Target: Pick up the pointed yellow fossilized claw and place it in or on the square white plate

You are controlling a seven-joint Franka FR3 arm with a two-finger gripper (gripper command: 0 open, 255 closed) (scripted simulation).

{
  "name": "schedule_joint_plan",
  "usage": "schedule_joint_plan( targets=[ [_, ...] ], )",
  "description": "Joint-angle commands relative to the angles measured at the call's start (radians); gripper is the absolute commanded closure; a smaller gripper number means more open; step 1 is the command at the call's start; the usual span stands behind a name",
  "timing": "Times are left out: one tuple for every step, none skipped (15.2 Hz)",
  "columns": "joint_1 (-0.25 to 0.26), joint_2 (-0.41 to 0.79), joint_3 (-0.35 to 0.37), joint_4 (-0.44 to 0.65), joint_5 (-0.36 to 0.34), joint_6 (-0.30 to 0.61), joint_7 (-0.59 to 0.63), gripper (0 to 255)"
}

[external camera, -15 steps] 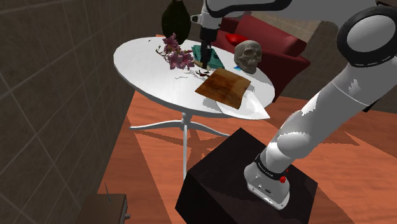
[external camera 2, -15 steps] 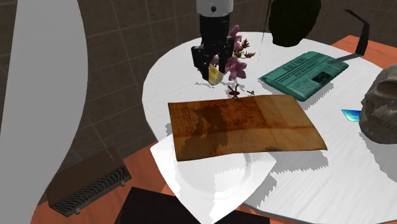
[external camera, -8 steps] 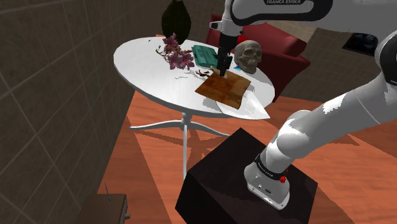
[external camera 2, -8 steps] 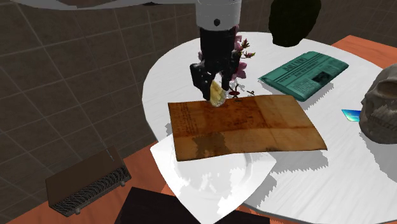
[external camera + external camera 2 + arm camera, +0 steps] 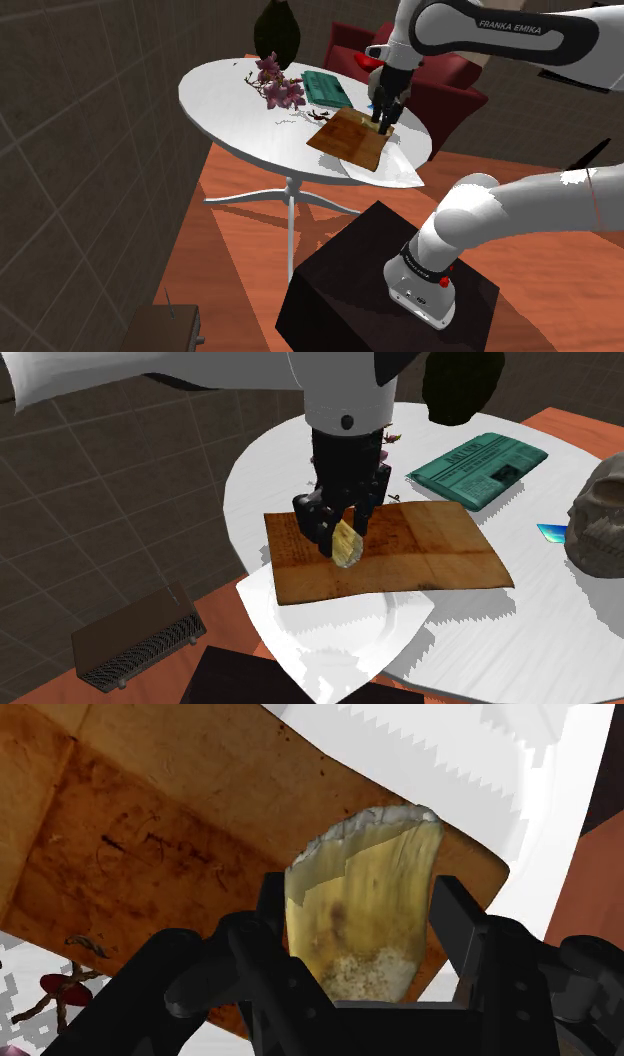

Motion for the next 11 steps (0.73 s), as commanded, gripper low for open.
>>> schedule_joint_plan(
  targets=[
    [-0.004, -0.084, 0.000, -0.044, -0.003, -0.041, -0.005, 255],
    [-0.008, -0.128, -0.004, -0.065, -0.008, -0.063, -0.011, 255],
    [-0.011, -0.152, -0.006, -0.076, -0.011, -0.075, -0.015, 255],
    [-0.011, -0.154, -0.006, -0.091, -0.011, -0.063, -0.014, 255],
    [-0.011, -0.157, -0.007, -0.106, -0.012, -0.051, -0.013, 255],
    [-0.011, -0.159, -0.008, -0.120, -0.013, -0.038, -0.012, 255],
    [-0.012, -0.161, -0.009, -0.135, -0.014, -0.026, -0.012, 255],
    [-0.012, -0.163, -0.010, -0.149, -0.015, -0.014, -0.011, 255],
    [-0.012, -0.165, -0.011, -0.164, -0.016, -0.001, -0.010, 255],
    [-0.013, -0.167, -0.012, -0.178, -0.017, 0.012, -0.009, 255],
    [-0.013, -0.168, -0.012, -0.192, -0.018, 0.024, -0.008, 255]
  ],
)
